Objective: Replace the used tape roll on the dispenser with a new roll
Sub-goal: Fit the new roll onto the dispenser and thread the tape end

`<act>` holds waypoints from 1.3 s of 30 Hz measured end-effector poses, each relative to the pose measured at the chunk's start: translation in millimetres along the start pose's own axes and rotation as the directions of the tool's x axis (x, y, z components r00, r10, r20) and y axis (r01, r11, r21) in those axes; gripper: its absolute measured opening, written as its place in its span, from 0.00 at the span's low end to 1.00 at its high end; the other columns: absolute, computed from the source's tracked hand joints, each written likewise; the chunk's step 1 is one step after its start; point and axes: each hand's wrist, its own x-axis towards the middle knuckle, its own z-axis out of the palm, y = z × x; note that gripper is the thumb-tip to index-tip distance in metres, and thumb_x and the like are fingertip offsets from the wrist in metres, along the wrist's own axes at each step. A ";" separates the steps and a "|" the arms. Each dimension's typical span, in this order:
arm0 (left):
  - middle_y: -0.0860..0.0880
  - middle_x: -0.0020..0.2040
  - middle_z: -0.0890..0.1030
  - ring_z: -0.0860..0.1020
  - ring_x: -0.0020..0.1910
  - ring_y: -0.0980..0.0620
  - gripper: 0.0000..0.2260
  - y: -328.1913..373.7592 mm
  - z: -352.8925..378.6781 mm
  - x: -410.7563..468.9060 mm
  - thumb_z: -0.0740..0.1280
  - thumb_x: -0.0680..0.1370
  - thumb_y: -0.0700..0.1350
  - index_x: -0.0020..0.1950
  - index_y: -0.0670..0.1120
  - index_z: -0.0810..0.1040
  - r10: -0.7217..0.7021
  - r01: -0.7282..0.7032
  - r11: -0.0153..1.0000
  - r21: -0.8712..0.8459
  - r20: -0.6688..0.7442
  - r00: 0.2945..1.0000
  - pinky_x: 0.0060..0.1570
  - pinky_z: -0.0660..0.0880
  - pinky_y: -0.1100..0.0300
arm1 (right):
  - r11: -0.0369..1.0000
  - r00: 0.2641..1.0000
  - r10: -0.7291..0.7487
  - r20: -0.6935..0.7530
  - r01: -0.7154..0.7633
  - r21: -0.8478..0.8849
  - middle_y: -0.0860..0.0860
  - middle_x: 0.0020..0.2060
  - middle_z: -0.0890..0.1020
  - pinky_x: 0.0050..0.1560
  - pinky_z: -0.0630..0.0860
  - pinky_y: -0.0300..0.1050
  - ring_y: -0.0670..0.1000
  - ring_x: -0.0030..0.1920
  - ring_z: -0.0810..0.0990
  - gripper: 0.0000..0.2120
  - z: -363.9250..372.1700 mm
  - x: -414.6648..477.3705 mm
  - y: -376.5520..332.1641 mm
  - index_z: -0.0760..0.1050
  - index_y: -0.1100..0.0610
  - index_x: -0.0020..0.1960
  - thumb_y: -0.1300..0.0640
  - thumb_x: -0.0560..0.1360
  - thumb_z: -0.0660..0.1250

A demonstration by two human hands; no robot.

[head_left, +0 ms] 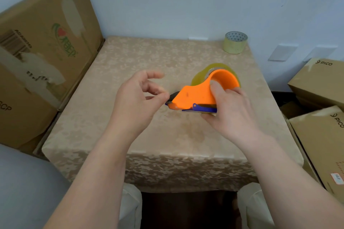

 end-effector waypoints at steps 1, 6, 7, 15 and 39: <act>0.55 0.33 0.80 0.77 0.34 0.66 0.12 0.2 -0.6 0.1 0.71 0.70 0.36 0.44 0.53 0.78 0.010 -0.010 1.000 -0.006 -0.003 1.000 0.35 0.70 0.75 | 0.999 0.999 0.014 -0.035 -0.015 -0.038 0.52 0.29 0.77 0.42 0.57 0.42 0.59 0.34 0.77 0.22 2.4 0.5 1.9 0.70 0.59 0.51 0.55 0.62 0.75; 0.62 0.31 0.81 0.77 0.34 0.64 0.12 2.0 -4.3 -1.5 0.73 0.68 0.37 0.35 0.54 0.79 0.073 -0.071 0.993 -0.095 0.014 0.997 0.34 0.72 0.71 | 0.998 0.971 0.054 -0.231 -0.063 -0.031 0.52 0.26 0.75 0.44 0.63 0.45 0.58 0.30 0.75 0.24 2.6 -0.3 0.7 0.64 0.57 0.44 0.60 0.58 0.77; 0.61 0.31 0.81 0.77 0.34 0.64 0.12 3.4 -4.9 -2.5 0.73 0.68 0.36 0.35 0.54 0.79 0.094 -0.092 0.990 -0.103 0.019 0.995 0.35 0.72 0.71 | 0.998 0.963 0.058 -0.262 -0.066 -0.022 0.53 0.27 0.76 0.44 0.62 0.45 0.59 0.31 0.75 0.24 2.3 -0.4 0.2 0.63 0.57 0.45 0.60 0.59 0.77; 0.64 0.34 0.82 0.79 0.37 0.63 0.10 6.3 -15.1 -4.2 0.72 0.67 0.43 0.34 0.59 0.80 0.214 -0.214 0.976 -0.032 -0.019 0.977 0.41 0.74 0.69 | 0.991 0.925 0.136 -0.355 -0.121 0.062 0.56 0.32 0.78 0.48 0.62 0.46 0.60 0.38 0.77 0.17 -2.4 1.3 -5.9 0.70 0.60 0.42 0.61 0.60 0.76; 0.57 0.37 0.78 0.75 0.38 0.58 0.03 -7.8 -35.2 -1.8 0.69 0.72 0.45 0.44 0.50 0.82 0.312 -0.140 0.892 0.430 -0.360 0.879 0.41 0.68 0.71 | 0.954 0.997 -0.014 0.081 -0.011 0.301 0.44 0.26 0.65 0.30 0.57 0.35 0.50 0.29 0.67 0.27 -12.2 4.1 -6.8 0.55 0.46 0.32 0.44 0.61 0.75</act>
